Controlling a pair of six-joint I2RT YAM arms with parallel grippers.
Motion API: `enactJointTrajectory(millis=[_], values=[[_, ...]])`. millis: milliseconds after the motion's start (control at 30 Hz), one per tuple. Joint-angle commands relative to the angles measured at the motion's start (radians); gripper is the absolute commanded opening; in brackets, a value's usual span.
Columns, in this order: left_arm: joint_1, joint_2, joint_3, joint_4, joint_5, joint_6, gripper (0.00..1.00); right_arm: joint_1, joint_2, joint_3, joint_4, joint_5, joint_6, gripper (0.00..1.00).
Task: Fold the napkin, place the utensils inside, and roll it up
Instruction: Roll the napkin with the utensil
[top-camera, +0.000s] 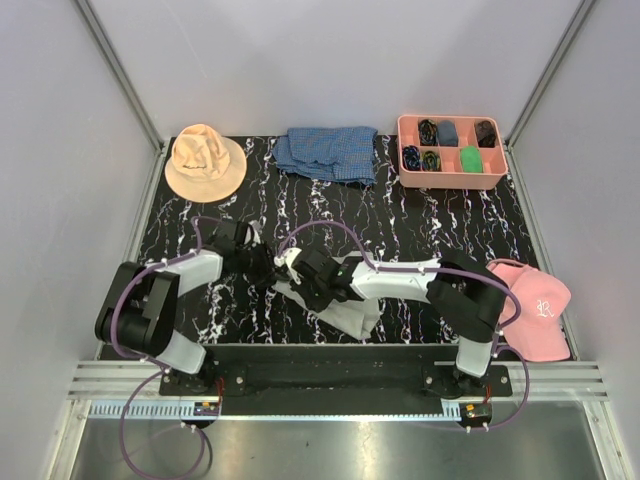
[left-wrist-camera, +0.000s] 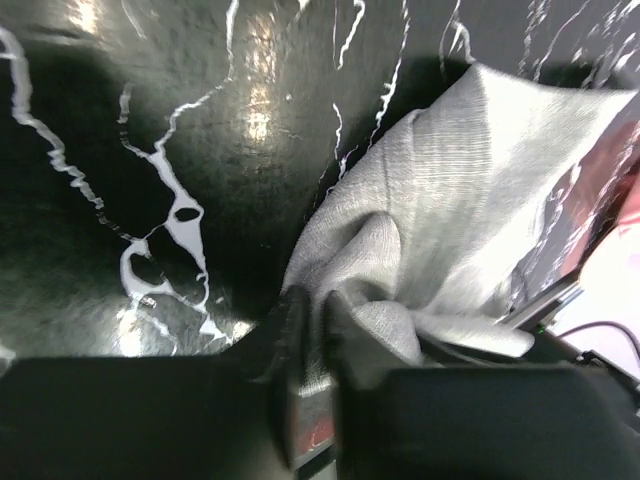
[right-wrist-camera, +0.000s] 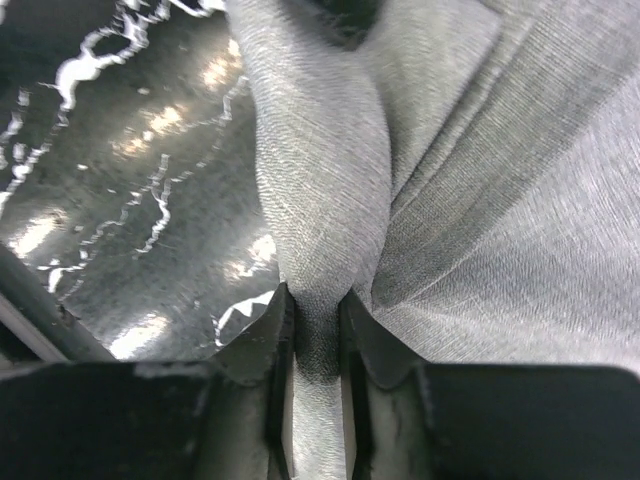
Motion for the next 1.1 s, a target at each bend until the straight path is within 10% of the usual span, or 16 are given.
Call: enactJointTrajectory(millis=[0,100,300,1067], values=[[0.054,-0.113,0.023,-0.055,0.005,0.023,0.44,0.009,0.059,-0.056,0.02,-0.158,-0.014,0.15],[0.095,-0.203,0.014,-0.121,-0.055,0.044,0.66,0.0,0.021,-0.073,0.075,-0.308,-0.046,0.14],[0.123,-0.361,-0.052,-0.175,-0.136,0.057,0.74,-0.08,0.034,-0.064,0.164,-0.635,-0.042,0.14],[0.124,-0.42,-0.221,0.023,0.039,0.066,0.59,-0.318,0.326,0.099,0.178,-1.146,0.105,0.04]])
